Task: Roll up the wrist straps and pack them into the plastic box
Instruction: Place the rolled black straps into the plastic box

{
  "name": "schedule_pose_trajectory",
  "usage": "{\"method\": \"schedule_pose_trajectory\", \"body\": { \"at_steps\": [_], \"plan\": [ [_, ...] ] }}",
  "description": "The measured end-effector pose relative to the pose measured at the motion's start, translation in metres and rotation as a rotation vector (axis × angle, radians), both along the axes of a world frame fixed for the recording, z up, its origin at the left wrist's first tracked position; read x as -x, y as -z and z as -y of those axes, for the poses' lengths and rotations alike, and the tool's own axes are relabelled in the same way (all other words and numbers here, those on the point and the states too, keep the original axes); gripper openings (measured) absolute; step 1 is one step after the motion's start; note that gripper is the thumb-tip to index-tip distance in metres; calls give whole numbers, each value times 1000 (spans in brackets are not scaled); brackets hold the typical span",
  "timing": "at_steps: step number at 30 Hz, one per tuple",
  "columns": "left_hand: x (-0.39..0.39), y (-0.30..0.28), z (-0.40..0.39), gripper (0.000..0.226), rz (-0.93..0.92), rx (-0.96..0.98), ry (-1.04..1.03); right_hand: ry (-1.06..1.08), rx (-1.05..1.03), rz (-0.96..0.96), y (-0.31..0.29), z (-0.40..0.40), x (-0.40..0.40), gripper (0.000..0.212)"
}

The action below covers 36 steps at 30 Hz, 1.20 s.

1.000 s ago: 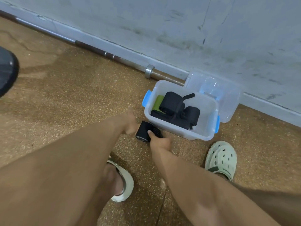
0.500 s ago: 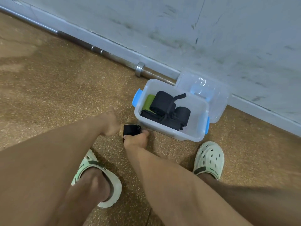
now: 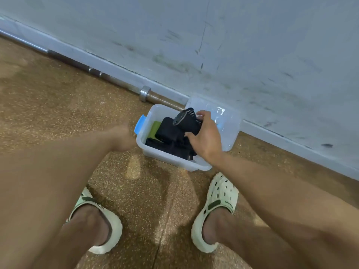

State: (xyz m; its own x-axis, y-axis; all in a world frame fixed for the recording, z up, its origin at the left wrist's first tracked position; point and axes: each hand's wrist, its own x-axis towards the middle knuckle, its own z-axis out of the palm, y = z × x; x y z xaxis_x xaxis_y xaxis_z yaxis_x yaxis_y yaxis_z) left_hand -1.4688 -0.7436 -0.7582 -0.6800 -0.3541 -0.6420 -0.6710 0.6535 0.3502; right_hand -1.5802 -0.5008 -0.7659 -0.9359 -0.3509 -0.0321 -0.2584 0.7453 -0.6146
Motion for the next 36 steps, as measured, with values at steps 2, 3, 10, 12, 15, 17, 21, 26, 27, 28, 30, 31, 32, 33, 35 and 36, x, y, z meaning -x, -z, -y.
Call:
{"method": "schedule_pose_trajectory", "body": {
  "at_steps": [2, 3, 10, 12, 15, 17, 21, 26, 27, 28, 30, 31, 32, 33, 35, 36],
  "plan": [
    [-1, -3, -13, 84, 11, -3, 32, -93, -229, 36, -5, -21, 30, 71],
    [-2, -5, -19, 81, 14, -5, 48, -149, -362, 78, -6, -29, 40, 73],
    [5, 16, -26, 98, 4, 3, 68, 146, -313, 360, 31, -23, 31, 88],
    [7, 21, -27, 97, 11, 24, 74, 283, -163, 435, 45, -11, 26, 89],
    [7, 24, -33, 88, 12, 72, 99, 432, -26, 493, 64, 2, 26, 89],
    [4, 25, -36, 85, 4, 104, 86, 472, 12, 529, 72, 5, 30, 80],
    [4, 29, -32, 84, -42, 113, 89, 329, -154, 530, 72, 0, 33, 70],
    [8, 21, -37, 77, -46, 119, 98, 173, -396, 278, 54, -11, 39, 50],
    [10, 18, -41, 73, -61, 139, 117, 174, -441, 228, 49, -14, 40, 46],
    [12, 16, -45, 72, -73, 163, 148, 168, -457, 179, 45, -17, 43, 42],
    [19, 10, -56, 76, -85, 189, 203, 177, -419, 112, 38, -24, 46, 36],
    [23, 8, -62, 76, -98, 179, 219, 216, -370, 109, 36, -29, 50, 33],
    [28, 6, -69, 74, -123, 154, 229, 274, -303, 120, 34, -36, 55, 30],
    [33, 4, -75, 72, -152, 120, 238, 340, -237, 146, 33, -44, 61, 28],
    [43, 1, -84, 73, -198, 56, 260, 422, -175, 216, 34, -63, 76, 28],
    [49, -1, -87, 75, -209, 40, 276, 440, -177, 261, 38, -74, 82, 30]
  ]
}}
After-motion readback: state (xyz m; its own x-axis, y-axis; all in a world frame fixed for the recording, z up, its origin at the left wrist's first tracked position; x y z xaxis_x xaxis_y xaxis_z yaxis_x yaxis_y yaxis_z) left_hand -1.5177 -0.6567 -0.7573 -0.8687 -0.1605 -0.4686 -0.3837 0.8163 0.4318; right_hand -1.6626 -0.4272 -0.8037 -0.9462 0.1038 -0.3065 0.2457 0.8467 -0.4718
